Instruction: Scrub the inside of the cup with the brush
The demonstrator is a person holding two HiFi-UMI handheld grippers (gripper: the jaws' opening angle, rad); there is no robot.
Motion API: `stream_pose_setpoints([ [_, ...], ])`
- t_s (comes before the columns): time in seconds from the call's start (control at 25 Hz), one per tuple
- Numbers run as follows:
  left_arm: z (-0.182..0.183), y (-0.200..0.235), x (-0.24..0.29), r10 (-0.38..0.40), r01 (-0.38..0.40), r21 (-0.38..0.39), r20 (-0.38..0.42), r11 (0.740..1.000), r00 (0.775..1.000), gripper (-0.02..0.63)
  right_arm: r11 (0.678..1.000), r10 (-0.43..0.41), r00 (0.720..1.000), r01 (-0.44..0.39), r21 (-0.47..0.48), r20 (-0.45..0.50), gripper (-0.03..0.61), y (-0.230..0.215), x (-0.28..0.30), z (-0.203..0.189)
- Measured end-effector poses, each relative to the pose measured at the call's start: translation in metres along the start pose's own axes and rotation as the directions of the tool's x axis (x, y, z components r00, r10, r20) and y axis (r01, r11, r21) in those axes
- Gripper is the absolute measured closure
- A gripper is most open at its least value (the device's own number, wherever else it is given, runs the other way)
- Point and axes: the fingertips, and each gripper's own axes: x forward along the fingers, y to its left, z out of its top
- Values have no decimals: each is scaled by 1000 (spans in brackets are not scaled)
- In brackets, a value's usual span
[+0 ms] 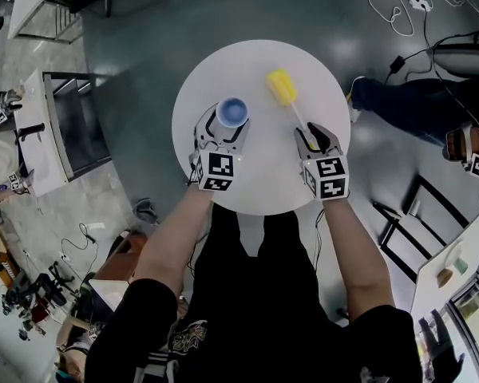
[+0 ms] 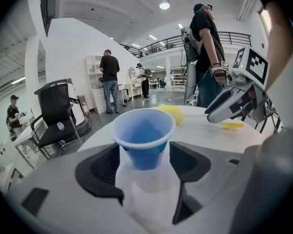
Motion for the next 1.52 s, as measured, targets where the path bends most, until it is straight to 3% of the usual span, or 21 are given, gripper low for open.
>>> stream_pose_setpoints([
  [0.48, -5, 12, -50, 34, -33, -48, 17, 998, 999, 301, 999, -40, 992, 37, 25, 118, 453, 10, -32, 37],
  [0.88, 32, 32, -128, 20, -12, -124, 67, 992, 998, 305, 996, -63, 979, 50, 71, 194, 460, 52, -67, 72],
  [1.04, 56, 37, -154, 1, 10, -108, 98, 994, 995, 392, 994, -81, 967, 62, 86, 243, 526, 68, -88, 91],
  [1.12, 65, 41, -167, -2, 13, -106, 109, 994, 994, 495, 994, -88, 959, 67, 88, 269, 538, 78, -100, 99],
  [1.24, 72, 41, -183, -23, 35, -112, 107, 993, 994, 592, 993, -98, 949, 73, 96, 300, 545, 93, -119, 108],
  [1.52, 83, 32, -208, -96, 110, -141, 98, 984, 990, 607, 990, -111, 936, 74, 122, 333, 549, 123, -151, 115],
])
